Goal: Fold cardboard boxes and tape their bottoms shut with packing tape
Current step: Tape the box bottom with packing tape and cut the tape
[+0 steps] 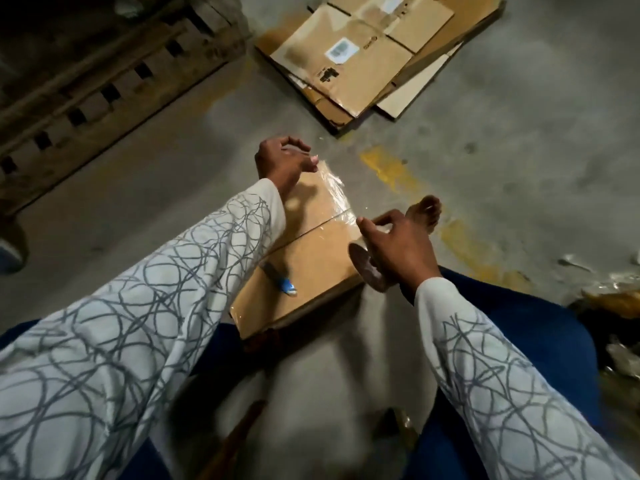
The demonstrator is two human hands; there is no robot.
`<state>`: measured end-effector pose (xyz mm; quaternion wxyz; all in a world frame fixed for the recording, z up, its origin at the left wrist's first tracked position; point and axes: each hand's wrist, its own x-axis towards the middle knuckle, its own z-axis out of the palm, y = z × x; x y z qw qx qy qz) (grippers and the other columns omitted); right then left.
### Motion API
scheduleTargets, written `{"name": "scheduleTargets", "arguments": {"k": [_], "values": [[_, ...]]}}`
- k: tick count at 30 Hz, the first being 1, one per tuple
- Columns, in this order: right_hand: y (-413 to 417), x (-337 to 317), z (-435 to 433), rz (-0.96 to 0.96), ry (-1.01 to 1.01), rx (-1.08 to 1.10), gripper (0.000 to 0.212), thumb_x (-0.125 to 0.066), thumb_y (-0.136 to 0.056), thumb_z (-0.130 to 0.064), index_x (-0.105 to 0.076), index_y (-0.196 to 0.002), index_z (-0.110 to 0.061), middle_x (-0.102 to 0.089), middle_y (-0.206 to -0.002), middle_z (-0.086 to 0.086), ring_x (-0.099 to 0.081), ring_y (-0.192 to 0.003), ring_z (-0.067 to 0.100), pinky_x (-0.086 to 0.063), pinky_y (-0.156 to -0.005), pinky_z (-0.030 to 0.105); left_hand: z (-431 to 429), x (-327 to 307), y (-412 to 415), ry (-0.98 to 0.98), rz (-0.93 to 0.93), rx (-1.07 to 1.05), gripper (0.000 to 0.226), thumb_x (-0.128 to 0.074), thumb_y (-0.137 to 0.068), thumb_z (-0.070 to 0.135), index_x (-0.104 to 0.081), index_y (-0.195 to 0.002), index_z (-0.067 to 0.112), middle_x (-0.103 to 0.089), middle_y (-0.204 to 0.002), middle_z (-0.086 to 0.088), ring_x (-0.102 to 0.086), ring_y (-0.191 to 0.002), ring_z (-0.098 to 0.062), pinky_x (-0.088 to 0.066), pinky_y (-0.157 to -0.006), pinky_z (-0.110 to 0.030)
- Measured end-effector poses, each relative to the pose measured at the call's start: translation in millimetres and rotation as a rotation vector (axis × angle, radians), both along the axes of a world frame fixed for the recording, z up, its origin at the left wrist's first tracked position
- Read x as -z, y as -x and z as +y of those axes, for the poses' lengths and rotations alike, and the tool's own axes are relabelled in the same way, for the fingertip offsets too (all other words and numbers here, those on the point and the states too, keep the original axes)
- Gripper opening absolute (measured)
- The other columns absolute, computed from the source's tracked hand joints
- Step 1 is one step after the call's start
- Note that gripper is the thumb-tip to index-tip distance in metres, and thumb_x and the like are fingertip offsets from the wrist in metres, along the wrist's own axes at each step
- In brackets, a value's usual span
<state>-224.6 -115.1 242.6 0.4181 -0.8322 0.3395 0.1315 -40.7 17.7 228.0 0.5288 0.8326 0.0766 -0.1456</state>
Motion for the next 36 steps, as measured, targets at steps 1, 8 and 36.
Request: {"name": "scheduleTargets", "arguments": {"k": [1, 8, 36], "values": [[-2.1, -6.6, 3.1, 0.009, 0.034, -0.020, 0.053, -0.049, -0.091, -0.067, -0.057, -0.124, -0.026, -0.063, -0.113, 0.008, -0.058, -0.118, 0.033, -0.046, -0.102, 0.051, -2.2, 1.1, 0.5, -0.036, -0.028, 0.012, 0.021, -0.086, -0.071, 0.002, -0.073, -0.082, 0.013, -0.076, -0.073, -0.001, -0.074, -0.064, -0.008, -0.058, -0.063, -0.018], [-45.3, 11.5, -5.8, 0.067, 0.068, -0.129, 0.043, -0.042, -0.102, -0.052, -0.043, -0.145, -0.046, -0.073, -0.105, 0.005, -0.057, -0.119, 0.026, -0.041, -0.100, 0.040, -6.7, 48.1, -42.2, -0.125, -0.023, 0.096, 0.023, -0.086, -0.069, 0.003, -0.076, -0.082, 0.019, -0.077, -0.077, 0.001, -0.074, -0.067, -0.008, -0.058, -0.067, -0.017], [-47.9, -25.6, 9.7, 0.153, 0.206, -0.156, 0.040, -0.046, -0.102, -0.053, -0.063, -0.134, -0.037, -0.059, -0.139, 0.013, -0.047, -0.133, 0.036, -0.037, -0.106, 0.045, -28.4, 96.6, -11.8, -0.409, -0.241, 0.297, 0.038, -0.052, -0.095, 0.054, -0.079, -0.098, 0.027, -0.077, -0.092, 0.004, -0.067, -0.093, -0.022, -0.045, -0.101, -0.041]]}}
